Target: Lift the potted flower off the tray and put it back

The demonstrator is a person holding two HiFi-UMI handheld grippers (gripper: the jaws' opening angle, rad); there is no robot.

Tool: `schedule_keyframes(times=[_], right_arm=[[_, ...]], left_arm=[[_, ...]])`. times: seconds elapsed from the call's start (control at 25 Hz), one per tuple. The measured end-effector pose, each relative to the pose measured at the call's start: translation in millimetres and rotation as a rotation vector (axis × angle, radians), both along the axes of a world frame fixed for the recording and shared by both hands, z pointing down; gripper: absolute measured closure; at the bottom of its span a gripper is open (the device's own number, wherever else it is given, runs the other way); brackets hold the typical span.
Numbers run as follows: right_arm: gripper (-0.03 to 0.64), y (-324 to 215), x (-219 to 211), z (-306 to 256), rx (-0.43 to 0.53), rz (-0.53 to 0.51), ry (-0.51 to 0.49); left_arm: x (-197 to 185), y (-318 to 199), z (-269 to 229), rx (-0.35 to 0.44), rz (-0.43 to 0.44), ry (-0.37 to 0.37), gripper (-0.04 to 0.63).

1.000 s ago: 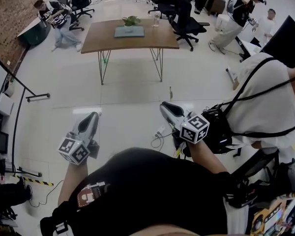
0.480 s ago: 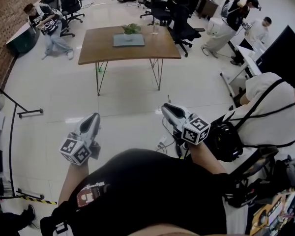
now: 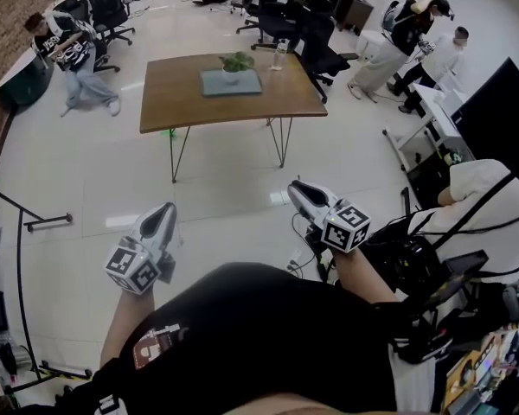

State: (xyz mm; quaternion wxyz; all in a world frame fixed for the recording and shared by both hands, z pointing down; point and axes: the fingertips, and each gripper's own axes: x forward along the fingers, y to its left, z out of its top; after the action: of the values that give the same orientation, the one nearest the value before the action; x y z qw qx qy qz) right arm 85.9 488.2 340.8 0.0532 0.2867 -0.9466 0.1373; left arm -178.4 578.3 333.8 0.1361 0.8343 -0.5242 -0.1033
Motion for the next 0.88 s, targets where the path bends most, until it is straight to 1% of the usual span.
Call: schedule_keyframes(times=[0.16,0.32,0.44,0.6,0.72,0.88], right_arm=[[0.545,-41.2,-10.1,7.9,-0.007,-0.016,-0.007],[0.545,-95.2,-9.4,15.0,-0.005,-0.062,-0.019],[0.545,-143.2,-1.9,18.2,0.024,-0.103,-0.005],[0.540,-207.4,3.8,17.1,0.042,-0.172,0.015],[0.535,-249.4,12.1,15.5,0.062,-0.208,0.030],[0.535,-301.3,18.7,15.8,0.054,-0.205,0.031]], left_arm=[[-6.0,-35.2,10.4,-0.014,-0.008,0.001,0.595],[0.4,-78.5,12.6,-0.009,-0.045,-0.028,0.595],[9.8,-121.9,10.1,0.008,-0.088,-0.047,0.595],[21.2,-180.3,7.9,-0.001,-0.160,-0.039,0.595],[35.3,-220.7,5.7,0.002,-0.176,-0.041,0.595],[47.6,-270.6,3.2,-0.012,-0.173,-0.035,0.595]])
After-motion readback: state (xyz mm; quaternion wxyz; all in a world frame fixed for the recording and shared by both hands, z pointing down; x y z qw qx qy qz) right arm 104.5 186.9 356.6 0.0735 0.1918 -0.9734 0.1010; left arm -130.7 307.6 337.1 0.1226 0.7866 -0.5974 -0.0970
